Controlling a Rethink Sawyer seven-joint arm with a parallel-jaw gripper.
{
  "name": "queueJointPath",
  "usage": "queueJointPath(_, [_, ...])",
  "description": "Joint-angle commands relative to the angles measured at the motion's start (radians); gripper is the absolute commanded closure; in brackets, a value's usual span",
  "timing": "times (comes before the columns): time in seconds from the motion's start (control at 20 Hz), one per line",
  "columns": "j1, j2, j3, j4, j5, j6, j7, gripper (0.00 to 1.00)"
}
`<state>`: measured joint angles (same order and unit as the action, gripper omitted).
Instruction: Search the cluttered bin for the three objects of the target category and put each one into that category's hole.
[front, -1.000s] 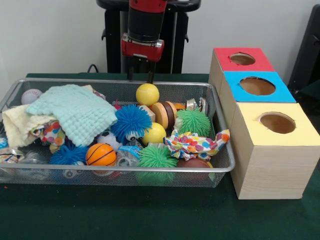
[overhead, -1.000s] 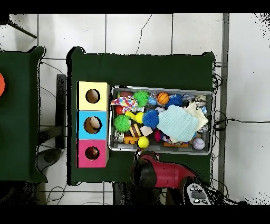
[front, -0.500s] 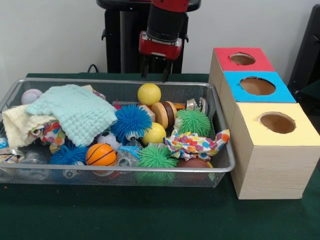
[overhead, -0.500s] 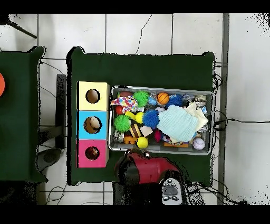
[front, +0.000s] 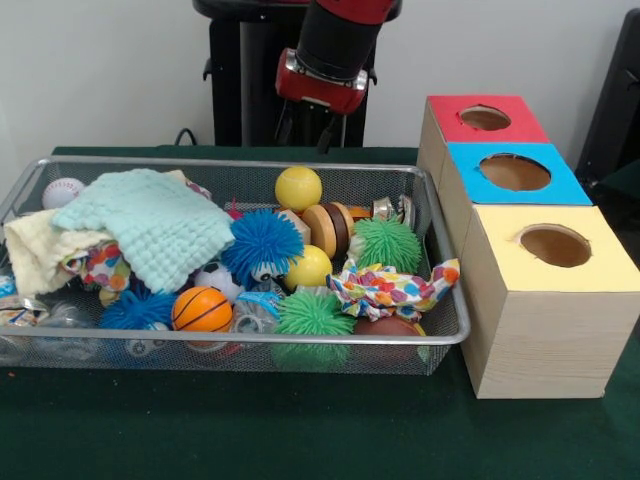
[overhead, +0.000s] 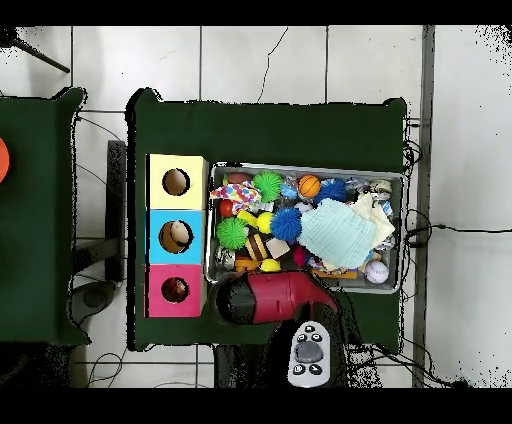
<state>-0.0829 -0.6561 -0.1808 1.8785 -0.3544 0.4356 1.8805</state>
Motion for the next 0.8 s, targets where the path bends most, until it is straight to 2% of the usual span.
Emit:
queueJointPath(0.05, [-0.033,0.008,0.025,-0.154,-0.057,0.024,0.002,0.0])
queueJointPath(0.15, [-0.075,0.005,0.072,-0.121,-0.044,-0.096,0.028,0.0])
queueJointPath(0.2, [-0.127,0.013,0.131,-0.09,-0.029,-0.189,0.036,0.0])
queueJointPath(0.3, [-0.162,0.042,0.165,-0.065,-0.006,-0.301,0.093,0.0])
queueJointPath(0.45, [-0.208,0.039,0.215,-0.035,0.004,-0.35,0.107,0.0])
queueJointPath(0.8, [-0.171,0.025,0.173,-0.038,0.038,-0.349,0.142,0.0])
